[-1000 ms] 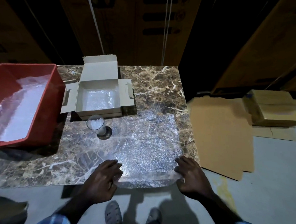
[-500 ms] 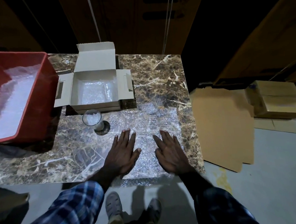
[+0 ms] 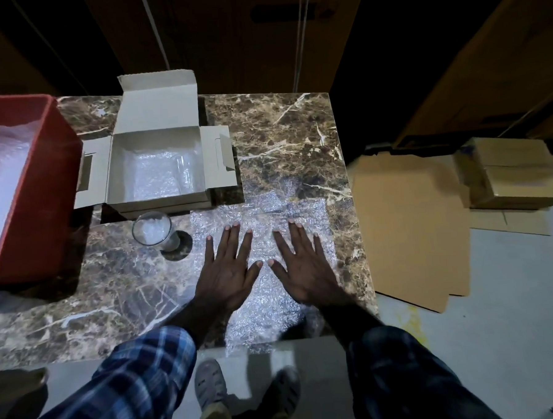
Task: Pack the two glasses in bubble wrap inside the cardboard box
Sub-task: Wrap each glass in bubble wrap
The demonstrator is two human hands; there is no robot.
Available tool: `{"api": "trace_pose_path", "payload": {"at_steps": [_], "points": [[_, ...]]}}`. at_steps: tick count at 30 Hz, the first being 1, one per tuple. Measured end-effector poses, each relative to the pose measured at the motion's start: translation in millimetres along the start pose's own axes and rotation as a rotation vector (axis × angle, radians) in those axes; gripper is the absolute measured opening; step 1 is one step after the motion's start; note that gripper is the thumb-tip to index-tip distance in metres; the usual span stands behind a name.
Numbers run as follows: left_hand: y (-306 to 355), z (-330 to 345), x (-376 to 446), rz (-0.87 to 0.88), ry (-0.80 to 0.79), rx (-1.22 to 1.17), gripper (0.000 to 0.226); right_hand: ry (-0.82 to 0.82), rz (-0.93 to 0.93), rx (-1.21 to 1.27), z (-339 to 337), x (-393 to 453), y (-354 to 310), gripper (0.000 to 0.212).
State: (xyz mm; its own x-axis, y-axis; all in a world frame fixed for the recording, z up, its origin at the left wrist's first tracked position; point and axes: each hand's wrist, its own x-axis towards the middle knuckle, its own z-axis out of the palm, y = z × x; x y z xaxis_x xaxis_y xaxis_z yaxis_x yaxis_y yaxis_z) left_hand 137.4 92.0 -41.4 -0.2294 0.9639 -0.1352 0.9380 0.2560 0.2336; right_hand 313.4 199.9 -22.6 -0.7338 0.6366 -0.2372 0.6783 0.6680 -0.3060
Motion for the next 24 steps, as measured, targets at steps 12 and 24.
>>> {"api": "trace_pose_path", "payload": {"at_steps": [12, 24], "points": [[-15.4, -5.7, 9.8, -0.028, 0.027, -0.023, 0.070, 0.061, 0.002, -0.075, 1.9, -21.2, 28.6, 0.070], [-4.7, -14.5, -26.0, 0.187, 0.028, 0.029, 0.068, -0.003, -0.198, -0.115, 4.4, -68.0, 26.9, 0.069]]}}
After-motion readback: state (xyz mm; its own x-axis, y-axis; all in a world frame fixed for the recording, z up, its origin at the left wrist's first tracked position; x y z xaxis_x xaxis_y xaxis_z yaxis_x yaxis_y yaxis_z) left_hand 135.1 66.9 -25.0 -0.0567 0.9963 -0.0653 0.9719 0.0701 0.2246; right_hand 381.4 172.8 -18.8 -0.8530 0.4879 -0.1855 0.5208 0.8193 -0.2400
